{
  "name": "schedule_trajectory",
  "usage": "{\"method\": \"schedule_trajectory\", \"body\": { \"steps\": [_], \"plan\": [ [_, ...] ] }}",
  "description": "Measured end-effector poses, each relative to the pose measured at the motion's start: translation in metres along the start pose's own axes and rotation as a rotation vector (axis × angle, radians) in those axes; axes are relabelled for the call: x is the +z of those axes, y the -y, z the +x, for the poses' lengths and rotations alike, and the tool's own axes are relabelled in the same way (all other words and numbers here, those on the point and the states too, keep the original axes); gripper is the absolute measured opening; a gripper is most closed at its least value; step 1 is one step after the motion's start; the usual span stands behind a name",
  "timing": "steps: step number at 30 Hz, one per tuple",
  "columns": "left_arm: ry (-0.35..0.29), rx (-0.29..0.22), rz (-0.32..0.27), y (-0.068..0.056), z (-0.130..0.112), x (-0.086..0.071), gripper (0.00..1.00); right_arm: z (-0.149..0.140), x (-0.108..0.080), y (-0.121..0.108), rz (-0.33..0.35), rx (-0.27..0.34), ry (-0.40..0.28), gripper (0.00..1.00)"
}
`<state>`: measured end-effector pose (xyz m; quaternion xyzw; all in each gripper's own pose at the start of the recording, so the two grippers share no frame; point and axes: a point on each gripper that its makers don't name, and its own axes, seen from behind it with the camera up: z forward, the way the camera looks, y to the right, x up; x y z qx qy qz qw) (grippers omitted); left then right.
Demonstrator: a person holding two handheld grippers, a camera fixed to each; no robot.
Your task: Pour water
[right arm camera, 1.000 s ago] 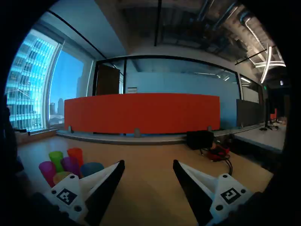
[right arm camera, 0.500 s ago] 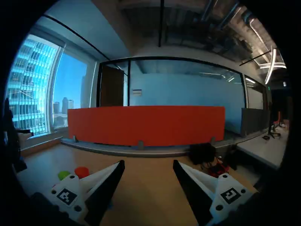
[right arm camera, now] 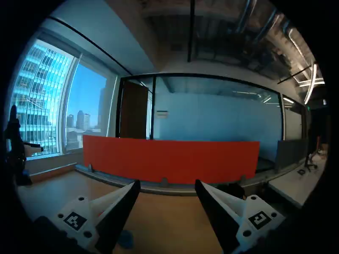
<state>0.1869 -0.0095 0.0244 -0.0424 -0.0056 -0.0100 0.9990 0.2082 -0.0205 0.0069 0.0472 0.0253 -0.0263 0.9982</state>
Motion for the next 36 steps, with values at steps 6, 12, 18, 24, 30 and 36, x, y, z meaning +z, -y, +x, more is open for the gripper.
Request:
{"method": "schedule_trajectory", "body": {
  "steps": [6,12,18,24,30,36],
  "plan": [
    [0.006,0.009,-0.047,-0.009,0.019,0.002,0.99,0.016,0.002,-0.001,0.006,-0.017,0.003,0.99],
    [0.01,0.01,-0.108,-0.021,0.025,0.002,0.99,0.016,0.004,0.004,0.045,0.0,0.011,0.99],
    [0.003,0.029,-0.208,-0.039,0.033,-0.001,0.99,0.017,0.0,0.019,0.132,0.001,0.018,0.99],
    [-0.02,0.046,-0.313,-0.059,0.043,-0.009,0.99,0.024,-0.008,0.043,0.248,-0.027,0.004,0.99],
    [-0.011,0.044,-0.42,-0.083,0.046,-0.019,0.99,0.031,-0.019,0.074,0.38,-0.007,0.008,0.99],
    [0.002,0.033,-0.49,-0.099,0.042,-0.024,0.99,0.034,-0.026,0.091,0.457,-0.002,0.015,1.0]
  ]
}}
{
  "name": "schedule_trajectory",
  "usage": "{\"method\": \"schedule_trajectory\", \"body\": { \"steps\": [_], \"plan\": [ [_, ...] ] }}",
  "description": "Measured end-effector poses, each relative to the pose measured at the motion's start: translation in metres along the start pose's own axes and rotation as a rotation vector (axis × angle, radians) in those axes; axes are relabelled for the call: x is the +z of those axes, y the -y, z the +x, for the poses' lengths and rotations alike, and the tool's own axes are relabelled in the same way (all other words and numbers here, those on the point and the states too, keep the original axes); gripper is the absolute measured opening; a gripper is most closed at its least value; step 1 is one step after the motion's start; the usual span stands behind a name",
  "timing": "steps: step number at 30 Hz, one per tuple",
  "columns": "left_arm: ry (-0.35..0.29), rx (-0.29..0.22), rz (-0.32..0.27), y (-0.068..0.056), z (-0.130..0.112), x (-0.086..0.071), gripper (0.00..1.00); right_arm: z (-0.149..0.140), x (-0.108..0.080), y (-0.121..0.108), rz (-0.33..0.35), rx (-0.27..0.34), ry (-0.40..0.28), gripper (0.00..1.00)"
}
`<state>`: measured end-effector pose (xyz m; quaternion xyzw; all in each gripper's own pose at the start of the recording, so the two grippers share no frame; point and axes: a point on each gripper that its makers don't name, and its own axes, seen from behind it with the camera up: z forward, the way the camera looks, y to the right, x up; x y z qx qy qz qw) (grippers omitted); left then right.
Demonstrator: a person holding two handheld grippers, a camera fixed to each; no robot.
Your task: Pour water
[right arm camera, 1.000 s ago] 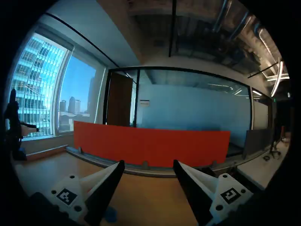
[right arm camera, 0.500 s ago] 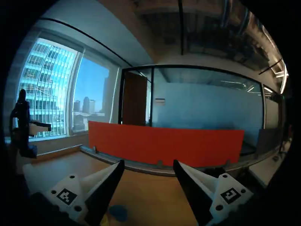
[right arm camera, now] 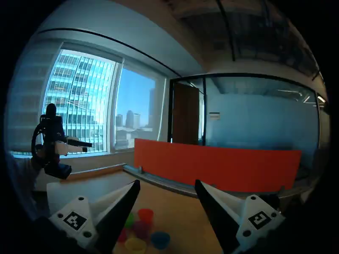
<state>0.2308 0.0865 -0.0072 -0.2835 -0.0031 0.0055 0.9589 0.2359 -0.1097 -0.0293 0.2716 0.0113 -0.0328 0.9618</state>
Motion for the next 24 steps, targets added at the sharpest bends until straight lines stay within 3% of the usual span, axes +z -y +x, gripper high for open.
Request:
{"method": "schedule_trajectory", "body": {
  "steps": [9,24],
  "plan": [
    [0.03,0.021,-0.058,-0.015,-0.015,0.001,0.99,-0.013,0.001,0.009,0.053,0.012,0.047,1.0],
    [0.12,0.053,-0.113,-0.026,-0.062,0.01,0.99,-0.047,-0.004,0.006,0.098,0.022,0.13,1.0]
  ]
}}
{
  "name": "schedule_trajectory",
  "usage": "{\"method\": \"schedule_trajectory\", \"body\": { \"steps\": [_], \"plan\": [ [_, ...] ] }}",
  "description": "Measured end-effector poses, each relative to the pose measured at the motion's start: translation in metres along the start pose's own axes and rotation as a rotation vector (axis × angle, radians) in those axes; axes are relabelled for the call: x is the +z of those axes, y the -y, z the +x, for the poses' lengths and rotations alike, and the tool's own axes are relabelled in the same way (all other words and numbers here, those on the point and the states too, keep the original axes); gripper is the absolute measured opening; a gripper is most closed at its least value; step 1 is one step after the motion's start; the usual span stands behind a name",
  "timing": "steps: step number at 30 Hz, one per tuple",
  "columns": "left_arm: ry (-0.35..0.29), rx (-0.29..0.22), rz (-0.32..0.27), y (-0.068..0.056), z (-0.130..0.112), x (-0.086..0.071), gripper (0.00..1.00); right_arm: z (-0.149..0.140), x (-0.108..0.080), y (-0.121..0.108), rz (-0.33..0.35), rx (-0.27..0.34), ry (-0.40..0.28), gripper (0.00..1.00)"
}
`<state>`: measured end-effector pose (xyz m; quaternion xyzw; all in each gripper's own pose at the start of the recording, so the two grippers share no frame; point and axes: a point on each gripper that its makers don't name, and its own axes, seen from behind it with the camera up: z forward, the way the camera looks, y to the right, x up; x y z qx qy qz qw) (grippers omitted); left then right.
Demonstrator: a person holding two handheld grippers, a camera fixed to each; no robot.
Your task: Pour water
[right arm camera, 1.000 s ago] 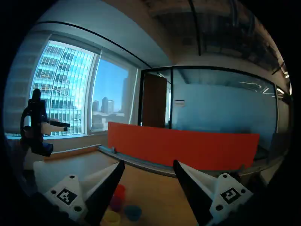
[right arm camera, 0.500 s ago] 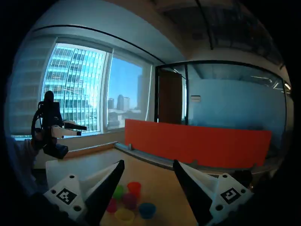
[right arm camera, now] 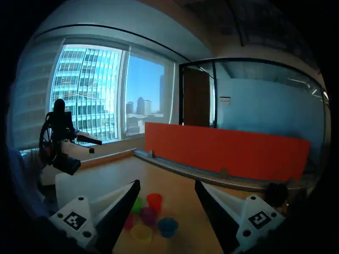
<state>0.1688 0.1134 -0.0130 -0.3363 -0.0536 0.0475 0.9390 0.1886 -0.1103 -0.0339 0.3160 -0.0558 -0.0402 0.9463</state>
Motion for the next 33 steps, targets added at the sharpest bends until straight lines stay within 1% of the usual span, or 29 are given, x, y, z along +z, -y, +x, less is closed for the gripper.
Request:
{"method": "schedule_trajectory", "body": {
  "steps": [5,9,15,24,33],
  "plan": [
    [0.028,0.016,-0.005,-0.001,-0.017,0.007,0.99,-0.015,0.002,0.0,0.017,-0.004,0.034,1.0],
    [0.047,0.022,-0.009,-0.001,-0.031,0.012,0.99,-0.03,0.005,0.003,0.034,-0.02,0.068,1.0],
    [0.083,0.015,-0.012,0.001,-0.054,0.018,0.99,-0.05,0.01,0.005,0.055,-0.036,0.11,1.0],
    [0.125,0.006,-0.021,0.006,-0.081,0.024,0.99,-0.072,0.017,0.004,0.071,-0.033,0.156,1.0],
    [0.168,0.016,-0.052,0.003,-0.11,0.03,0.99,-0.099,0.025,-0.001,0.087,-0.051,0.204,1.0]
  ]
}}
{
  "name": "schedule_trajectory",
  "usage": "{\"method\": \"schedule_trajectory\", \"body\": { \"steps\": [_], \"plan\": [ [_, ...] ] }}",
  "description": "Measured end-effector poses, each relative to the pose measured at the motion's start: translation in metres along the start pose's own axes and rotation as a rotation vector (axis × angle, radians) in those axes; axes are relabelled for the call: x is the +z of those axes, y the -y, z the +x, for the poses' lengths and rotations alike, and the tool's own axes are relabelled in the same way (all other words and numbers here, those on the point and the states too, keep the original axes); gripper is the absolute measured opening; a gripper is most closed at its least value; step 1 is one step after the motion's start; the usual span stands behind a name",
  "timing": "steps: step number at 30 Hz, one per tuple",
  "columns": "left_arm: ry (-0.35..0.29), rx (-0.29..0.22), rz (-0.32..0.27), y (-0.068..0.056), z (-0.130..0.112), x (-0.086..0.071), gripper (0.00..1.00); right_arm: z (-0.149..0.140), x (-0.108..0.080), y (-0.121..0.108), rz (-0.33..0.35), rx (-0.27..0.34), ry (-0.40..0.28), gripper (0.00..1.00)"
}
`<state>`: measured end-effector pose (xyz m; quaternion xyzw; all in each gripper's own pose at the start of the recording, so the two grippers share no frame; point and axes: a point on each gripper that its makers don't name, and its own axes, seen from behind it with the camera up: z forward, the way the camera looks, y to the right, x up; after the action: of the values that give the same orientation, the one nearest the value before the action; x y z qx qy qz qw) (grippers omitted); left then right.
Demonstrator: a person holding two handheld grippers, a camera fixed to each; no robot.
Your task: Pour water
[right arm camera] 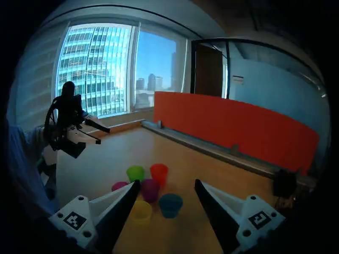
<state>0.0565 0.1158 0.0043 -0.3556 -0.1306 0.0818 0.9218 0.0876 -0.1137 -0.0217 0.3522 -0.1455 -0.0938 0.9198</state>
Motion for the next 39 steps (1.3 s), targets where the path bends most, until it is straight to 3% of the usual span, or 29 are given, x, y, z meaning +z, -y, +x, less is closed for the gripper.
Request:
{"method": "schedule_trajectory", "body": {
  "steps": [15,39],
  "plan": [
    [0.119,0.006,-0.031,0.004,-0.057,0.034,0.99,-0.054,0.035,-0.012,0.023,-0.041,0.104,1.0],
    [0.235,-0.038,-0.12,0.006,-0.108,0.086,0.99,-0.132,0.089,-0.024,0.09,-0.043,0.248,1.0]
  ]
}}
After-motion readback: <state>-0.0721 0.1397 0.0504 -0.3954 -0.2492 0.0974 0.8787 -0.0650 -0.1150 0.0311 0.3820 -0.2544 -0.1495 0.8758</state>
